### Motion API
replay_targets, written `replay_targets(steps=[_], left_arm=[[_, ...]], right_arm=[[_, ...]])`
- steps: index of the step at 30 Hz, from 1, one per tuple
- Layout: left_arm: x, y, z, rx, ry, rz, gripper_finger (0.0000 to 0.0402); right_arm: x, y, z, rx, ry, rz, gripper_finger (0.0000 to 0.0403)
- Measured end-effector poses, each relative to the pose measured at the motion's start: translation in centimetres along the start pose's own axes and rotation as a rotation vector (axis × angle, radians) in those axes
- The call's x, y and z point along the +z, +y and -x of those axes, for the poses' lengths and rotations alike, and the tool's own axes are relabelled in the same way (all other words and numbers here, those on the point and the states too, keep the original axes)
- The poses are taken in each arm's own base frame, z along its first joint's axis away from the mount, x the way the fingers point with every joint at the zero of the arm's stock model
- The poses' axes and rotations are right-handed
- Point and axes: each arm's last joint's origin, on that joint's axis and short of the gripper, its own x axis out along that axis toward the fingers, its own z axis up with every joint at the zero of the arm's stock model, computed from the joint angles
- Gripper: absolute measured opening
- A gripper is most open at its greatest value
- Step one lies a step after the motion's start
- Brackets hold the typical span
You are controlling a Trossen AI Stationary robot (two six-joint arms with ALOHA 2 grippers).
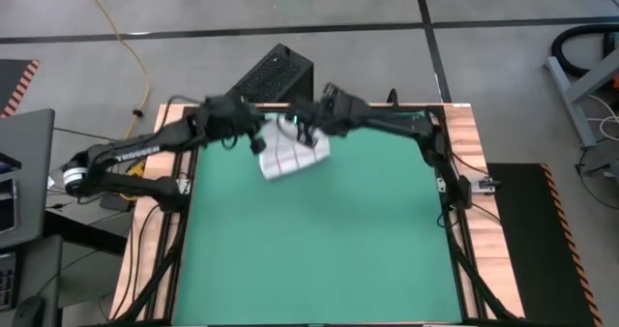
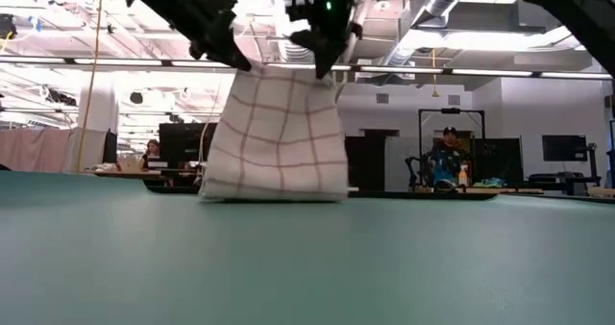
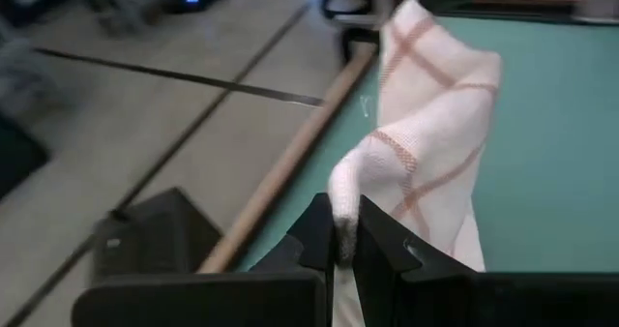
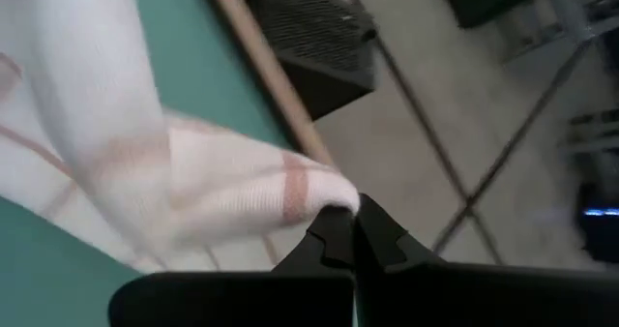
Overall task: Roll towel into tight, uniform cylinder
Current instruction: Roll the white patterned towel
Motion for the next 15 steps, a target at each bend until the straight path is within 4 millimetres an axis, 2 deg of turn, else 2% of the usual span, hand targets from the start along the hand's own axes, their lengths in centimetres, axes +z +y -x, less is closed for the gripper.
replay_targets(steps=[4,9,12,15], left_arm=[[1.9,4.4,-0.8,0.094,-0.018,-0.008,0.0009],[5.7,8.4,-0.8,0.097,-0.067,0.007,0.0009],[7.1,9.2,-1.2,0.059,-0.031,0.018,0.0009],[7.9,8.8,-1.1,-0.019,0.044,0.022,0.0009]], right_arm=[[0.8,-3.5,-2.2,-0.034,-0.024,-0.017,0.0005],[1.7,-7.1,-2.5,-0.050,-0.075,-0.061,0.0005],[1.9,-7.8,-2.3,-0.058,-0.097,-0.059,0.0005],[1.9,-7.6,-1.4,-0.051,-0.119,-0.042,0.0004]])
